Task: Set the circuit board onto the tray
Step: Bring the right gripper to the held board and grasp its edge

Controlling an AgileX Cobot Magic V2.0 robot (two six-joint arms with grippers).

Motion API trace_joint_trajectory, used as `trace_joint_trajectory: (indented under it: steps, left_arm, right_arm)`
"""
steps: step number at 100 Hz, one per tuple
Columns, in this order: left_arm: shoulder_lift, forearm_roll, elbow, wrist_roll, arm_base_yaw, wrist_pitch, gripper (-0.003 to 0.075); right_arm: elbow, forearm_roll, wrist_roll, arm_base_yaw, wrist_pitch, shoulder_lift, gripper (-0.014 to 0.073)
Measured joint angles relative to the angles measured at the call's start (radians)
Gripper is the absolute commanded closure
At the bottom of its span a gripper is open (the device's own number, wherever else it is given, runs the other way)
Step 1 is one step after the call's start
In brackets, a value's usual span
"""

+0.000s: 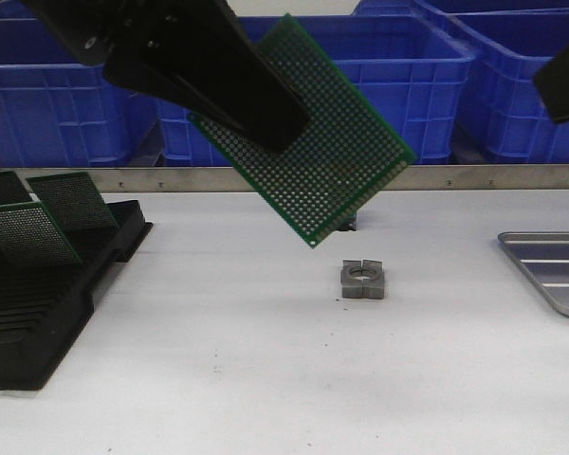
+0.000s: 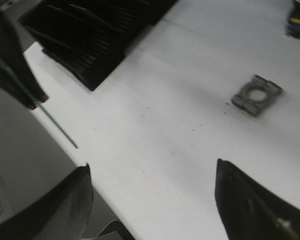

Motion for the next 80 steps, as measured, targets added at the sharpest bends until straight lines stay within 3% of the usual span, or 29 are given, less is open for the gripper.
trace_joint_trajectory:
  steps: [10,24,71,80]
  left_arm:
    - [0.0,0.0,0.0,0.0,0.0,0.0,0.0737]
    - [0.0,0.0,0.0,0.0,0.0,0.0,0.0737]
    - [0.0,0.0,0.0,0.0,0.0,0.0,0.0737]
    - [0.0,0.0,0.0,0.0,0.0,0.0,0.0737]
  right_arm:
    - [0.0,0.051,-0.159,0.074,-0.002,0.043,0.0055]
    - [0.0,0.099,-0.269,0.171,-0.033,0.095,0.0055]
    - [-0.081,0.155,-0.317,0.367,-0.095,0.272,0.0058]
    - [-0.101,0.168,-0.317,0.373,-0.105,0.297,0.0137]
